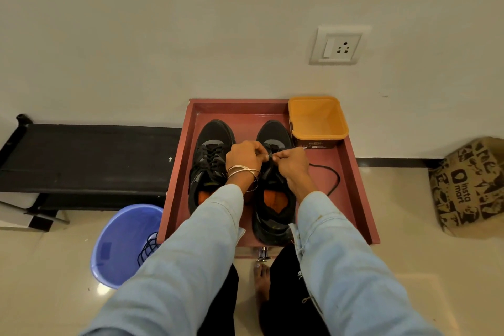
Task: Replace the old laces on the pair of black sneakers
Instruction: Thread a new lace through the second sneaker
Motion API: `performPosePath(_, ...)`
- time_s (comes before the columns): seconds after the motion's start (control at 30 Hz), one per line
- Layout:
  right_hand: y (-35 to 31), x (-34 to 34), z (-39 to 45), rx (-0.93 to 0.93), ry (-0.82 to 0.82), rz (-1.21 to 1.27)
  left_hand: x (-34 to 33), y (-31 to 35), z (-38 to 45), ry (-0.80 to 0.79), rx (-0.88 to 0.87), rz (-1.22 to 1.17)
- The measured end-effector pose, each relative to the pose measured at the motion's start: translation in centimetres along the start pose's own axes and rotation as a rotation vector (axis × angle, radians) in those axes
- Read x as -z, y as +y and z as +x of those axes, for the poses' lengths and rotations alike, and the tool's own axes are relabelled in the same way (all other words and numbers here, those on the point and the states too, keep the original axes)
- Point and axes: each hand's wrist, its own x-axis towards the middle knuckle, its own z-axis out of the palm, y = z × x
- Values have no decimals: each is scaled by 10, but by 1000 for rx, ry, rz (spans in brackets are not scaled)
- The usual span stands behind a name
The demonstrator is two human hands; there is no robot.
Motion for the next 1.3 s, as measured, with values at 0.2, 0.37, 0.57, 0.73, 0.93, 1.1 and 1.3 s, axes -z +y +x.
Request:
performPosePath(0.2, 5, 22, -16, 150, 53, -149, 0, -1, -1, 5, 85, -100)
performPosePath(0.37, 20, 26, -46, 272, 90, -504, 12, 15, -2, 44, 434, -798)
performPosePath(0.57, 28, 23, -63, 239, 106, -658, 94, 64, 0, 18, 370, -1515)
performPosePath(0.73, 25, 20, -59, 221, 82, -723, 158, 106, -15, 85, 11, -1590)
performPosePath(0.93, 26, 17, -48, 188, 32, -706, 66, 48, -14, 8, -150, -243)
performPosePath(1.1, 32, 15, -45, 240, 5, -681, 12, 2, -3, -93, -14, 83)
performPosePath(1.3, 33, 12, -43, 169, -39, -616, 18, 11, -2, 46, -111, 129)
